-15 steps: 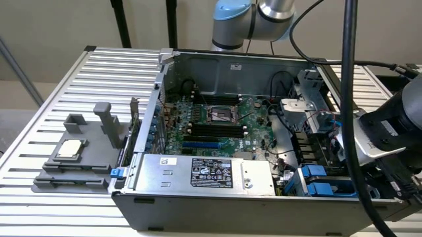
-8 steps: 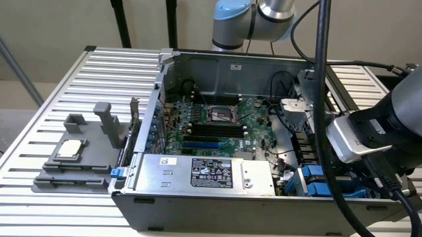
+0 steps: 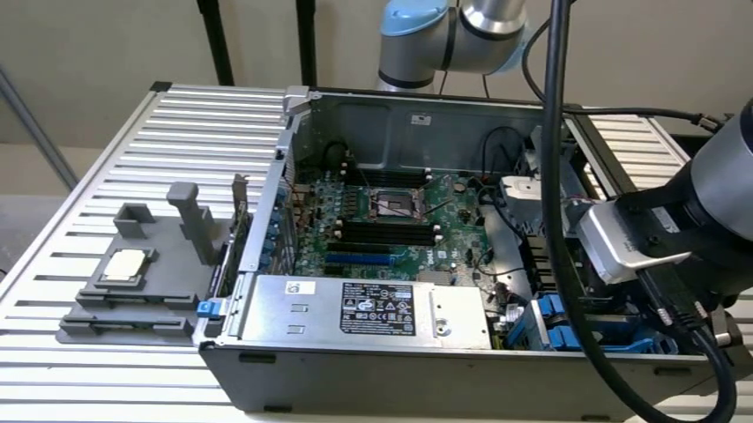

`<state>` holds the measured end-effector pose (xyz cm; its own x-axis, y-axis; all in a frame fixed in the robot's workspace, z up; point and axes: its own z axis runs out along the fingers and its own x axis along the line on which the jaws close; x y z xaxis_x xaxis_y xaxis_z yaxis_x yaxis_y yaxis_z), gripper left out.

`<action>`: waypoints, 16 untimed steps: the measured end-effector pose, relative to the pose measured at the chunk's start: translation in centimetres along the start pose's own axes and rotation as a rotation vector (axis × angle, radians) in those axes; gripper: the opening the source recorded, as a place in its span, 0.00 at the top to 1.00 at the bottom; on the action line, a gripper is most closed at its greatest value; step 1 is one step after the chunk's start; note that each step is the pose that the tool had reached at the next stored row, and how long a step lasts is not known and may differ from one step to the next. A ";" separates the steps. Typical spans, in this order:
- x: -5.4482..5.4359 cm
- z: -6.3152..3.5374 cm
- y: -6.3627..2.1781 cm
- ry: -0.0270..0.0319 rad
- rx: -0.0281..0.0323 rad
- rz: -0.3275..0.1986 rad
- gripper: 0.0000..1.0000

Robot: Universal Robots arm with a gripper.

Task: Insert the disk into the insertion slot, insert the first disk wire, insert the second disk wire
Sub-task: 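Insert the first disk wire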

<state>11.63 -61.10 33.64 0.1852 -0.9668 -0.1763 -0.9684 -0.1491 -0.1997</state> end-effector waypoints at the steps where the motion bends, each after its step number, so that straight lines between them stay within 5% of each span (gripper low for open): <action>1: 0.0 0.02 0.00 0.0060 0.0011 0.000 0.82; 4: -0.2 0.05 -0.03 0.0327 0.0003 -0.003 0.82; 6: -0.4 0.10 -0.06 0.0444 -0.0016 -0.005 0.82; 16: -0.6 0.13 0.02 0.0579 -0.0019 0.004 0.82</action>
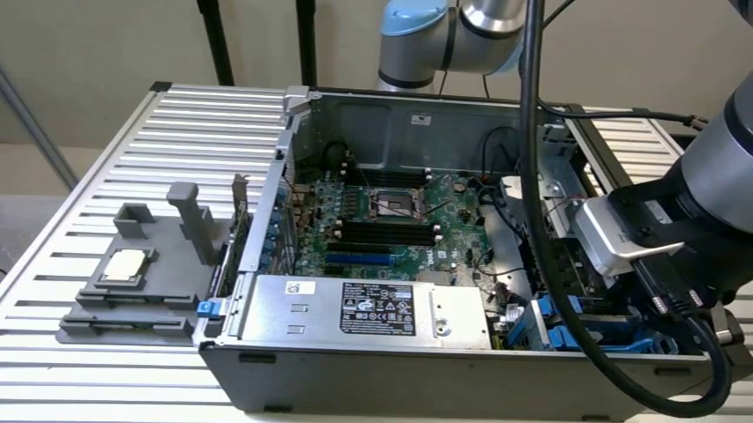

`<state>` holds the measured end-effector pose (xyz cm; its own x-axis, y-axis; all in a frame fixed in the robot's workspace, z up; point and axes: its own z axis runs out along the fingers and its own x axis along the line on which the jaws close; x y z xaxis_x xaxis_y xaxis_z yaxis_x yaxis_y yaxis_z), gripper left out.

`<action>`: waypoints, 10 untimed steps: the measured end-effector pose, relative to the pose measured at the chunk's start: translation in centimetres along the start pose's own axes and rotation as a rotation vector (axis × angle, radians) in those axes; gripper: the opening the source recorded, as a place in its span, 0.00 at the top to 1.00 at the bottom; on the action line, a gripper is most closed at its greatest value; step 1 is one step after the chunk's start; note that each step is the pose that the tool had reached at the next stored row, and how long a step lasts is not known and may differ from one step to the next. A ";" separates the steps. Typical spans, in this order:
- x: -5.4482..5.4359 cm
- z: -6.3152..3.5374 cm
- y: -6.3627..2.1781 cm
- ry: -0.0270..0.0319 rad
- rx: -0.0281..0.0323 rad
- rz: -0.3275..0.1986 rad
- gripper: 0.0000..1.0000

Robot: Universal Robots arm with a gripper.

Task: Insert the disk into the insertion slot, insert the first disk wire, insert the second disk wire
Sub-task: 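Insert the first disk wire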

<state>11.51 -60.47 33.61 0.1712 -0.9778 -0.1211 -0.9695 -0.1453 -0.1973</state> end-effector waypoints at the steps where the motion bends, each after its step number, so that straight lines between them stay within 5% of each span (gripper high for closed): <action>1: 0.0 -0.01 0.01 0.0013 0.0000 0.001 0.82; 10: -0.6 0.05 0.08 0.0086 0.0011 0.015 0.82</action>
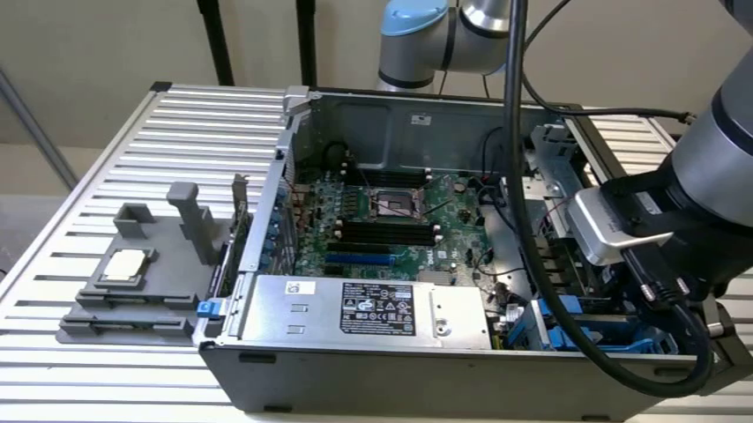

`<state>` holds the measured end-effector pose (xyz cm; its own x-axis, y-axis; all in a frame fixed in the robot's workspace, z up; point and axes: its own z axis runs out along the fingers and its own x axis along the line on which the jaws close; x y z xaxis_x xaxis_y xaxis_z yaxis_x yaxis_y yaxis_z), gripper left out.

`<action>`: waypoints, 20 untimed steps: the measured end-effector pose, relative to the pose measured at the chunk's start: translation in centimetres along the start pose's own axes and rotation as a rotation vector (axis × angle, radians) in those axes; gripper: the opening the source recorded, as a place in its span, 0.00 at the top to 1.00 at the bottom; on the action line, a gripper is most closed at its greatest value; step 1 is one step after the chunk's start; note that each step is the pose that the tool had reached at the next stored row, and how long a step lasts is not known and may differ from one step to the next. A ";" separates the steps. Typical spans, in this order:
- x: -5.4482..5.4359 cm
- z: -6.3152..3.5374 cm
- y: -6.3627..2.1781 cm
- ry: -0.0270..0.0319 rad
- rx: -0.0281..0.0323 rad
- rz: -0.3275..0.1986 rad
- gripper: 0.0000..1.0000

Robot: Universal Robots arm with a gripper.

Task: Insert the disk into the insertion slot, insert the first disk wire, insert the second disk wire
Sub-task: 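Insert the first disk wire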

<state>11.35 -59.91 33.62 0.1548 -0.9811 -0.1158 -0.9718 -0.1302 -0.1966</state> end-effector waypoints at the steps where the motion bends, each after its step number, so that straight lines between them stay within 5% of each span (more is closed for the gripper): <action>1: 0.0 0.00 0.00 0.0020 0.0002 0.003 0.82; 7: -0.1 0.02 -0.01 0.0160 0.0009 0.021 0.82; 20: -0.5 0.15 -0.04 0.0294 0.0041 0.074 0.82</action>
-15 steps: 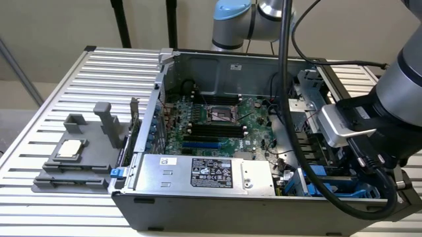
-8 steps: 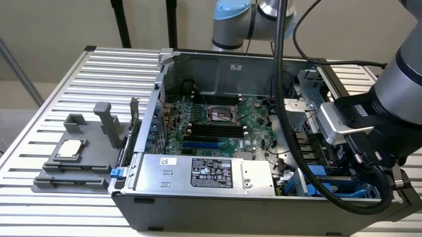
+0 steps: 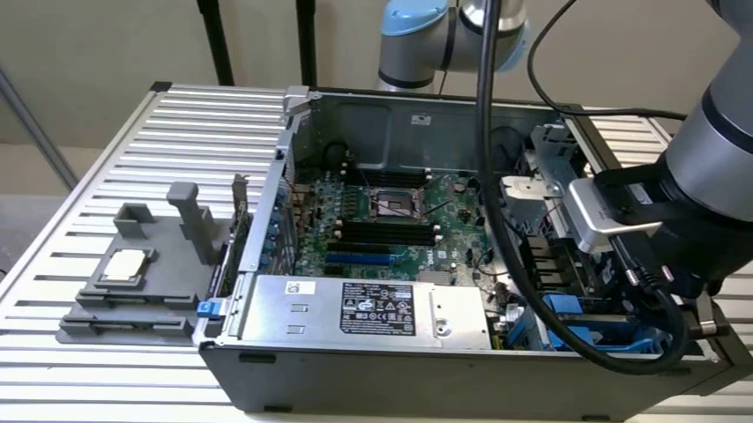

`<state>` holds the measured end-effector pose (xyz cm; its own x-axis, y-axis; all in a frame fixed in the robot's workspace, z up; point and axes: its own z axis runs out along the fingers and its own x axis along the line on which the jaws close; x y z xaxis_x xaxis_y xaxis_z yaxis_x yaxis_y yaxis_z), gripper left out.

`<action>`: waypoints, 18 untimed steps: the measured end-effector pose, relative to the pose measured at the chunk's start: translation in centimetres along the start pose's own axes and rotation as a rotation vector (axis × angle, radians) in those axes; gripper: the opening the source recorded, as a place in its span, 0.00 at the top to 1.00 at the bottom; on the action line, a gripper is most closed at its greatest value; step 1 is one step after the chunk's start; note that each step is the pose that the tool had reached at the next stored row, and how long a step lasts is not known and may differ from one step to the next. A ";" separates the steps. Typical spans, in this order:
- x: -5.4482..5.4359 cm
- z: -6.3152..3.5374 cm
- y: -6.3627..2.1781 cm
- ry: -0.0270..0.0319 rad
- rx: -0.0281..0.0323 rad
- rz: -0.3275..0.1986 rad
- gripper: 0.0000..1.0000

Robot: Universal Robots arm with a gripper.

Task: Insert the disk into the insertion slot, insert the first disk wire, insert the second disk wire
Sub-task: 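Insert the first disk wire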

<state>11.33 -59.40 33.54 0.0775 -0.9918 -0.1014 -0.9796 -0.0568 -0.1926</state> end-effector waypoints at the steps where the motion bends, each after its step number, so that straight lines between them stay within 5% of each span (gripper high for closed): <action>1: -0.1 0.01 0.00 0.0009 0.0002 0.002 0.82; 18: -0.5 0.17 0.19 0.0242 0.0041 0.048 0.82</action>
<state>11.14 -58.85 33.40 0.0254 -0.9959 -0.0871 -0.9814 -0.0083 -0.1920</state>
